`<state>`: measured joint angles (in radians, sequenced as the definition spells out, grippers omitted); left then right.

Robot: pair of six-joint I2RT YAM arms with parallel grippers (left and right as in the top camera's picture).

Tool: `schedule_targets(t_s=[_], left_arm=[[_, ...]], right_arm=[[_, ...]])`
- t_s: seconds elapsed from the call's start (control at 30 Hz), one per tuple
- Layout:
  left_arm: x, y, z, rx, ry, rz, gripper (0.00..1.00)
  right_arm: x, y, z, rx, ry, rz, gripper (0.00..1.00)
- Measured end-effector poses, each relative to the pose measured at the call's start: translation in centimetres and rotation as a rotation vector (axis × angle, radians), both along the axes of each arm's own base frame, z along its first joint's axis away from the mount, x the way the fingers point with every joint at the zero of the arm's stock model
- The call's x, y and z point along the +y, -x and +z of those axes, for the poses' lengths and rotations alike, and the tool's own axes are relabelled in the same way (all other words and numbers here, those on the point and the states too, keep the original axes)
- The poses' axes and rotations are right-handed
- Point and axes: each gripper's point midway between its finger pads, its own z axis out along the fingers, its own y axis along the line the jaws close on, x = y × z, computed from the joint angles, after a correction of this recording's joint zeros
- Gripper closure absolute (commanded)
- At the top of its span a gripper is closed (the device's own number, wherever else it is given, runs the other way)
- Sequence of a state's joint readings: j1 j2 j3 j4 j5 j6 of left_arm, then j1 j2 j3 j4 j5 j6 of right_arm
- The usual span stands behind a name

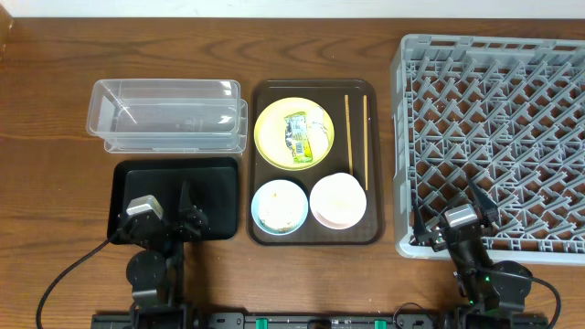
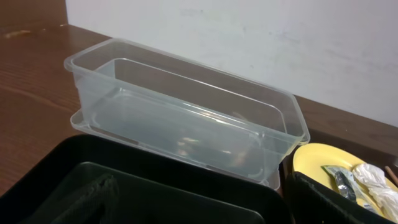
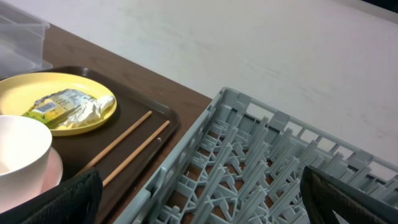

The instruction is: Sort waste into correct bins and load items into the dishwasher rack

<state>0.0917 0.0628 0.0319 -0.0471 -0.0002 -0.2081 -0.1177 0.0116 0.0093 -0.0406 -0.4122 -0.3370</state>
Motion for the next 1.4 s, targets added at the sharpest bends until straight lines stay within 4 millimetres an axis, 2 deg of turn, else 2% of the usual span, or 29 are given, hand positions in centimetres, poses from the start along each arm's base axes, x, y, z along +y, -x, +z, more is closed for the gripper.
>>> schedule_targets(t_s=[0.73, 1.03, 1.4], left_arm=[[-0.2, 0.0, 0.0, 0.001, 0.0, -0.009, 0.12], [-0.2, 0.1, 1.1, -0.049, -0.004, -0.009, 0.12], [-0.2, 0.1, 1.1, -0.05, -0.005, -0.007, 0.12]], right_arm=[[0.0, 0.0, 0.0, 0.0, 0.0, 0.0, 0.01], [0.0, 0.0, 0.0, 0.0, 0.0, 0.0, 0.01], [0.0, 0.0, 0.0, 0.0, 0.0, 0.0, 0.01]])
